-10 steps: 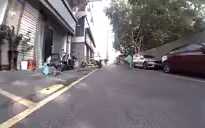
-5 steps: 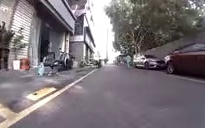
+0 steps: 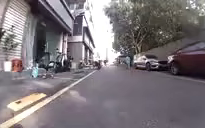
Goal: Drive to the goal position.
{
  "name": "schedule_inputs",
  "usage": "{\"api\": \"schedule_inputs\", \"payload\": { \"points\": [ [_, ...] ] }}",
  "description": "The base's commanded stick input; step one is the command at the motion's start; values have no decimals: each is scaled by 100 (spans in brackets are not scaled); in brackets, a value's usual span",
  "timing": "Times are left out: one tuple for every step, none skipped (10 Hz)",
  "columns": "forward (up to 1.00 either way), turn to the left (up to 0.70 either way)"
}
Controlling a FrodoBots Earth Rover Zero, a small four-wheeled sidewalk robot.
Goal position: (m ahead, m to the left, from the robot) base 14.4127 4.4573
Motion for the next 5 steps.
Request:
{"api": "schedule_inputs", "payload": {
  "points": [
    [70, 1],
    [70, 9],
    [70, 13],
    [70, 8],
    [70, 0]
  ]
}}
